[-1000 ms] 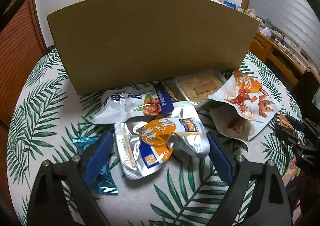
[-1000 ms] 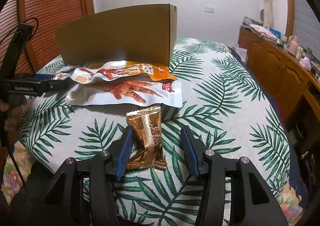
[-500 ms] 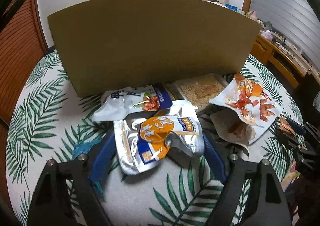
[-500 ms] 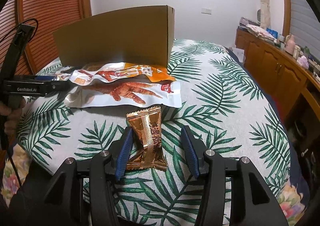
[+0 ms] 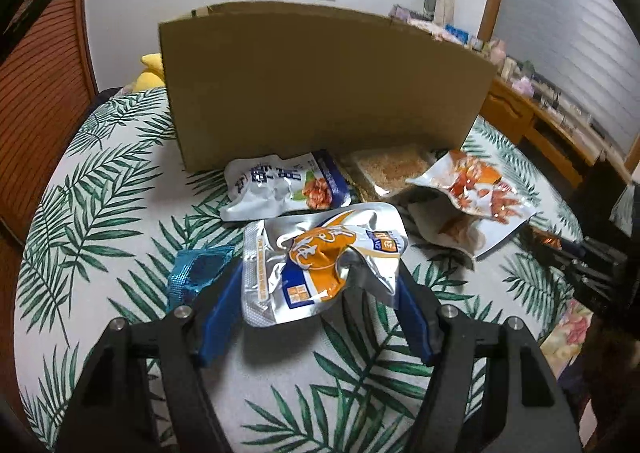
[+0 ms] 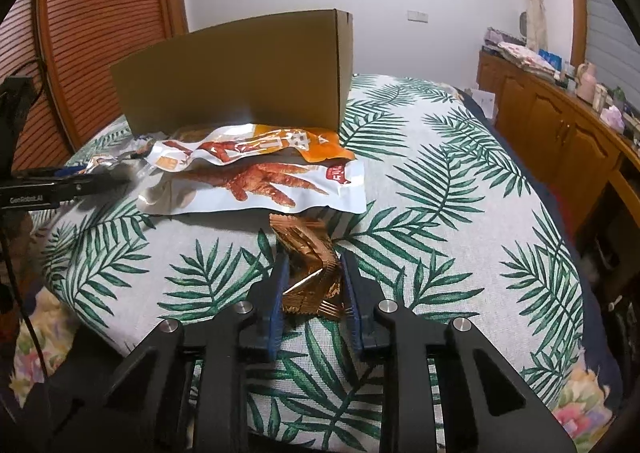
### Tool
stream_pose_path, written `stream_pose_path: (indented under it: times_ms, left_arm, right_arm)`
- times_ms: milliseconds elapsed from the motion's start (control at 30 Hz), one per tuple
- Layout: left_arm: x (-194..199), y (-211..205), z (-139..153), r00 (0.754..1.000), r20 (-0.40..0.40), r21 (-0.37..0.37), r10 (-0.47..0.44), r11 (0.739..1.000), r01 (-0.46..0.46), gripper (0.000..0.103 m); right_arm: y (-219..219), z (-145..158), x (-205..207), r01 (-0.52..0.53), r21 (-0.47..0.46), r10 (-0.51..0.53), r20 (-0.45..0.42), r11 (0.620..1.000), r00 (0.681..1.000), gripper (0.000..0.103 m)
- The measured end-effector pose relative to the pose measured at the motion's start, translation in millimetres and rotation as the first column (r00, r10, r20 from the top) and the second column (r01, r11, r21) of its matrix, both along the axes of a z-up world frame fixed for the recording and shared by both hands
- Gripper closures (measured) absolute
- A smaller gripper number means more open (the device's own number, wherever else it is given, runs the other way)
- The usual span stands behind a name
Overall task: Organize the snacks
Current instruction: 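Grasp the silver-orange packet with the left tool while the right tool grasps the gold bar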
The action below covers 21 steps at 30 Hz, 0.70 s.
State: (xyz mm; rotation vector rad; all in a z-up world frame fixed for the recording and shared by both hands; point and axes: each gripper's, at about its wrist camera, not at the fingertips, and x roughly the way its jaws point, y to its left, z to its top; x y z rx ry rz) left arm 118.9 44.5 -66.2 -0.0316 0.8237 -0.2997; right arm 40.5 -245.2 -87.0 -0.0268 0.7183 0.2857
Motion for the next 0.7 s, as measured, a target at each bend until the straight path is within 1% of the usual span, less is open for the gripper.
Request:
stream_pose_path:
  times_ms: [233, 400, 700]
  left_arm:
    - [-8.3, 0.4, 6.6, 0.999, 0.035, -0.052, -0.005, 0.999, 0.007, 0.033]
    - [-16.2, -4.6, 11.1, 0.998, 0.054, -0.065, -0.015, 0.998, 0.019, 0.033]
    - [-22.9, -3.1, 24.3, 0.996, 0.086, -0.091, -0.005, 0.996, 0.013, 0.033]
  right_arm:
    - [-2.7, -0.8, -3.7, -0.019, 0.027, 0.018, 0.026, 0.999, 0.999, 0.081]
    - [-3.5, 3.7, -8.3, -0.028, 0.04, 0.025, 0.057, 0.999, 0.998, 0.081]
    - [-5.2, 10.4, -11.7, -0.026, 0.051, 0.022, 0.069, 0.998, 0.997, 0.081]
